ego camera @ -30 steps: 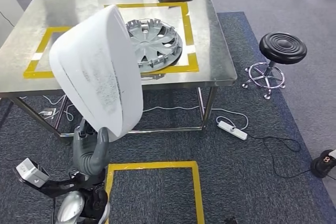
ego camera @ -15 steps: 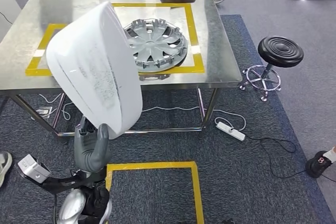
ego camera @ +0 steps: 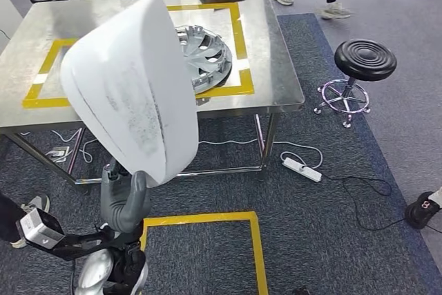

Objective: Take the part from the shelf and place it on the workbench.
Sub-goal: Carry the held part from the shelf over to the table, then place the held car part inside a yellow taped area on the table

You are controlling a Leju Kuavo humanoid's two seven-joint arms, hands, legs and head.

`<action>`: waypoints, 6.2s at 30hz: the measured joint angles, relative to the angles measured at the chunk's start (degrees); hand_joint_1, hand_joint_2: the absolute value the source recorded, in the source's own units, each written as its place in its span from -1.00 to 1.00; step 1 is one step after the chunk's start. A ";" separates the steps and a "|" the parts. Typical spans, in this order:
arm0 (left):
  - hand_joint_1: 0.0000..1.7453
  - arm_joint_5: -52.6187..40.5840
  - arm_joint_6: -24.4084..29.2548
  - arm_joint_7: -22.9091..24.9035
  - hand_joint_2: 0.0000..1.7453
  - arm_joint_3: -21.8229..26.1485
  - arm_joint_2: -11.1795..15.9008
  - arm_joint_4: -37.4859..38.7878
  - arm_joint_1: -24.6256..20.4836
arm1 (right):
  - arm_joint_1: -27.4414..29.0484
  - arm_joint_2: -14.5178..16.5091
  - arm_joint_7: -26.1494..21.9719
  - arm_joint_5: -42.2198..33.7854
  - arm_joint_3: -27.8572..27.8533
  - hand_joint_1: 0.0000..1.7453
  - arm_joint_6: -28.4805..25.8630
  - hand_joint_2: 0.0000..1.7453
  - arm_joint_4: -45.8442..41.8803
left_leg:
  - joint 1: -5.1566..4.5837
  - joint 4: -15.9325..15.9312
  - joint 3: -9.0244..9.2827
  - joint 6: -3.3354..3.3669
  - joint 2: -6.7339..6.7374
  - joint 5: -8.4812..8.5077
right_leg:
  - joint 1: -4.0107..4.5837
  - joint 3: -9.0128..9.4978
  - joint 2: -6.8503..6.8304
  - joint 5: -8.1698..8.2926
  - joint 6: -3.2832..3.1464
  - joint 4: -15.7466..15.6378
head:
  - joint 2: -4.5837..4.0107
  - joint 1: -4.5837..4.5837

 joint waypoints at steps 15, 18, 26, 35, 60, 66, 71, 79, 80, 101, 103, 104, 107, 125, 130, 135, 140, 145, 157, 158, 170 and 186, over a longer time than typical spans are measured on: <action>1.00 -3.75 -4.07 -3.35 1.00 -0.07 1.07 0.01 -0.20 | -0.28 -0.29 -1.02 -0.37 0.55 -1.00 1.18 1.00 -0.02 | 0.04 -16.81 11.30 3.28 0.24 5.44 | 0.16 -7.46 -0.10 -6.63 3.28 13.97 | 0.00 0.12; 1.00 -3.19 -4.04 -3.25 1.00 0.00 0.83 0.00 0.01 | 0.08 -0.37 -1.13 -0.63 0.55 -1.00 1.13 1.00 -0.02 | 0.20 -16.81 13.00 2.83 -0.05 3.87 | -0.12 -7.61 -0.23 -3.56 3.61 9.09 | 0.00 0.21; 1.00 -1.69 -4.26 -2.68 1.00 0.16 0.20 0.00 0.07 | 0.03 -0.52 -1.18 -0.87 0.55 -1.00 1.01 1.00 0.03 | 0.05 -13.39 13.25 0.33 -0.03 1.43 | -0.11 -4.21 -0.70 3.71 0.65 0.36 | 0.00 0.09; 1.00 -1.15 -4.50 -2.43 1.00 0.31 0.10 0.00 0.12 | -0.07 -0.53 -1.43 -0.85 0.57 -1.00 1.03 1.00 0.03 | -0.36 -11.21 6.48 1.16 -0.06 4.19 | 0.29 -3.26 0.05 2.98 0.04 0.18 | 0.00 -0.06; 1.00 -1.42 -5.33 -2.85 1.00 0.40 -0.17 -0.14 0.24 | -0.10 -0.68 -1.86 -0.87 0.57 -1.00 1.57 1.00 0.05 | -0.21 -2.70 3.95 0.16 -0.18 -1.89 | -0.20 -1.58 -0.26 1.00 0.20 0.01 | 0.01 -0.24; 1.00 -0.55 -5.34 -2.46 1.00 0.53 -0.21 -0.14 0.24 | -0.05 -0.67 -1.84 -0.89 0.57 -1.00 1.56 1.00 0.05 | 0.14 -11.59 5.00 0.38 -0.19 7.51 | -0.20 0.16 0.11 -0.40 1.12 0.19 | 0.00 -0.36; 1.00 0.14 -5.30 -2.13 1.00 0.99 -0.67 -0.14 0.28 | -0.07 -0.68 -1.84 -0.89 0.57 -1.00 1.41 1.00 0.05 | 0.12 -14.88 6.19 2.25 -0.44 7.48 | -0.11 0.00 -0.01 -1.02 2.77 0.22 | 0.01 -0.23; 1.00 -1.98 -5.96 -3.16 1.00 1.40 -0.60 -0.13 0.29 | -0.01 -0.68 -1.86 -0.55 0.57 -1.00 1.78 1.00 0.05 | -0.20 -15.03 8.22 3.59 -0.71 5.32 | -0.05 -6.23 -0.21 -2.51 2.96 10.94 | 0.00 0.38; 1.00 -2.01 -6.17 -3.33 1.00 1.39 -0.55 -0.13 0.29 | -0.02 -0.68 -1.86 -0.51 0.57 -1.00 1.83 1.00 0.05 | -0.23 -15.03 8.84 3.38 -0.70 4.93 | -0.03 -4.37 -0.26 -0.75 2.84 7.25 | 0.00 0.39; 1.00 -0.98 -4.72 -2.43 1.00 1.62 -0.79 -0.11 0.63 | -0.38 -0.68 -2.02 -0.79 0.59 -1.00 1.78 1.00 0.05 | 0.02 -14.52 4.02 2.04 -0.67 9.31 | -0.13 5.23 -0.03 -5.20 2.83 -1.09 | 0.01 -0.15; 1.00 -0.78 -4.72 -2.43 1.00 1.66 -0.94 -0.11 0.62 | -0.45 -0.68 -2.02 -0.78 0.59 -1.00 1.77 1.00 0.05 | 0.16 -14.74 4.52 2.75 -0.65 8.97 | -0.11 3.99 -0.17 -7.01 3.25 2.06 | 0.02 0.08; 1.00 -0.66 -4.72 -2.42 1.00 1.67 -1.02 -0.11 0.62 | -0.48 -0.68 -2.02 -0.78 0.59 -1.00 1.77 1.00 0.05 | 0.13 -14.76 4.73 3.03 -0.62 8.78 | -0.10 2.22 -0.21 -8.53 3.34 5.46 | 0.02 0.20; 1.00 -0.23 -4.72 -2.30 1.00 1.73 -1.08 -0.11 0.68 | -0.32 -0.68 -2.02 -0.79 0.60 -1.00 1.78 1.00 0.05 | -0.09 -14.74 5.20 3.46 -0.67 8.21 | -0.05 -4.21 -0.21 -11.12 3.30 15.27 | 0.01 0.28; 1.00 2.91 -0.31 5.13 1.00 2.08 -1.34 1.28 0.40 | -0.30 -0.66 -1.93 -1.40 0.57 -1.00 1.33 1.00 0.05 | -0.08 -4.76 1.12 0.29 -0.71 4.74 | -0.17 1.35 -0.04 -1.03 0.50 -0.66 | 0.01 -0.27; 1.00 0.46 2.70 8.33 1.00 1.62 -1.49 4.53 -2.13 | -0.38 -0.63 -1.85 -1.26 0.57 -1.00 1.08 1.00 0.05 | -0.07 -15.15 5.94 1.46 -0.85 8.01 | 0.23 1.38 0.12 -1.34 1.92 -0.69 | 0.02 -0.25; 1.00 -8.82 9.87 9.62 1.00 -0.06 -1.45 9.27 -9.11 | -1.50 -0.59 -0.94 0.20 0.84 -1.00 1.83 1.00 0.05 | 0.10 -15.41 6.06 3.08 -0.82 8.20 | 0.03 -2.63 -0.13 -5.62 3.14 7.31 | 0.01 0.37; 1.00 -13.67 16.89 10.72 1.00 -0.52 -1.79 15.16 -16.91 | -2.45 -0.42 0.13 1.32 1.56 -1.00 2.49 1.00 0.05 | -0.03 -15.37 6.26 3.22 -0.86 8.08 | -0.01 -5.65 -0.19 -4.18 3.20 11.29 | 0.02 0.44; 1.00 -15.27 23.20 10.45 1.00 -0.11 -2.70 19.40 -23.26 | -3.53 -0.13 1.02 2.23 2.64 -1.00 2.73 1.00 0.05 | -0.34 -15.22 6.17 1.90 -0.97 8.07 | 0.19 -0.41 0.01 0.04 2.22 -0.14 | 0.02 0.36; 1.00 -45.05 51.30 14.04 1.00 7.17 -3.01 34.04 -36.64 | -4.89 0.63 2.50 3.34 4.93 -1.00 4.19 1.00 0.05 | -0.40 -9.45 2.61 0.84 -0.55 8.06 | 0.04 -0.21 -0.03 0.15 0.64 -0.26 | 0.02 -0.40; 1.00 -51.65 52.24 14.80 1.00 9.01 -2.96 35.75 -37.97 | -5.08 0.70 2.60 3.36 5.21 -1.00 4.37 1.00 0.05 | -0.42 -12.50 3.96 1.02 -0.53 9.02 | 0.17 -0.34 -0.01 0.13 0.86 -0.18 | 0.02 -0.38; 1.00 -99.09 53.15 35.78 1.00 31.49 2.36 49.97 -45.08 | -5.39 0.93 3.24 3.25 6.76 -1.00 5.22 1.00 0.05 | -0.10 -15.59 5.34 2.96 -0.48 8.95 | 0.06 -8.64 -0.23 -4.08 2.88 13.79 | 0.02 0.34; 1.00 -103.09 52.93 51.83 1.00 29.94 17.22 69.33 -48.29 | -4.86 0.96 2.45 2.13 6.80 -1.00 5.08 1.00 0.05 | 0.28 -4.22 -1.27 -0.60 -0.55 6.20 | -0.21 -1.55 0.20 1.00 0.11 -0.17 | 0.01 -0.40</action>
